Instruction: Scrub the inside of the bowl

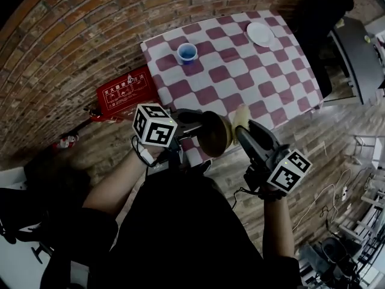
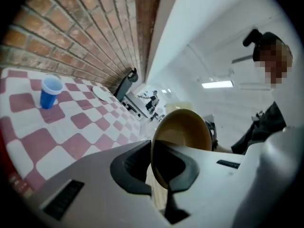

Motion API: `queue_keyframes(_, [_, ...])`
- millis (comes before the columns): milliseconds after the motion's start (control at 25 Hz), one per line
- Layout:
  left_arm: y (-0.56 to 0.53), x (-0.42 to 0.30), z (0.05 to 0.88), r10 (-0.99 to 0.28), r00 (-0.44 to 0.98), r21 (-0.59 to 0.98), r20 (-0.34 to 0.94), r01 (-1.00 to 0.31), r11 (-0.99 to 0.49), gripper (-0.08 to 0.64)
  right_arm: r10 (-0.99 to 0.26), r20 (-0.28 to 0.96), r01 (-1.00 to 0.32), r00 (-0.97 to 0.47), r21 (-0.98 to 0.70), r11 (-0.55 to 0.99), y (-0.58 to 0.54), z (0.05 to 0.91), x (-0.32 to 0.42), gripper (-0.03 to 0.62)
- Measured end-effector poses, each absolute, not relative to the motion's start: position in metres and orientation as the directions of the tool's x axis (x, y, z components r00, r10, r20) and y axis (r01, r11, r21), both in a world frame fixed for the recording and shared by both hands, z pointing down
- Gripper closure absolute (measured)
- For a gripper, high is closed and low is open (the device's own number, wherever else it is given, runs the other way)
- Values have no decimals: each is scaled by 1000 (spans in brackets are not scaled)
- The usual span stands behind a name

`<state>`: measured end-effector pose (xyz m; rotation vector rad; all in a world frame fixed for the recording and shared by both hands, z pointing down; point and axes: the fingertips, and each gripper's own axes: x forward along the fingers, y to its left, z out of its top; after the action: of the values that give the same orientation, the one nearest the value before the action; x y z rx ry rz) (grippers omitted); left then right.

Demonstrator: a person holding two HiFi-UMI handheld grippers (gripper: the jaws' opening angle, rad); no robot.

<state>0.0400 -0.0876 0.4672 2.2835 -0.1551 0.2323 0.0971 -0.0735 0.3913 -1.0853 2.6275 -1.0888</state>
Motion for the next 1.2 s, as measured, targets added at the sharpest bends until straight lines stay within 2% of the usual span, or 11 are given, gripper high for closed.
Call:
queue_keyframes(120, [-61,46,464,131,948,617,290,-81,-783,535,-550,192,-522,-813,-658,542,-72,398,88,437])
queue_keyframes(280, [-29,54,461,310,864,471,397,98,-877,535,-346,272,-436,-898,-658,613,-66,424,70,438])
queue_keyframes(440, [-6,57,465,400,775,375,490,227,-899,535,-147,366,-363,-919,-638,679,-51,446,51,437])
queue_keyframes(560, [-1,53,477,406,726,342,555,246,-907,535,-80,404,-341,-911,-633,695,-45,454,44,437])
queue_keyframes(680, [-12,51,489,365,742,391,563,151,-908,535,-121,408,-375,-905,-629,681,-48,455,52,437])
queue_keyframes(800, [-39,43,510,264,802,532,536,-77,-843,535,-254,384,-455,-888,-644,615,-55,456,70,438])
queue_keyframes(880, [-59,32,530,153,820,628,552,-287,-723,535,-351,373,-511,-859,-668,541,-56,462,83,438])
queue_keyframes(960, [-77,21,547,54,820,689,570,-441,-574,535,-425,359,-542,-831,-696,471,-55,467,93,438])
queue_keyframes(1200, [-109,-8,603,-143,777,759,614,-630,-165,535,-589,319,-581,-743,-743,331,-50,473,107,437])
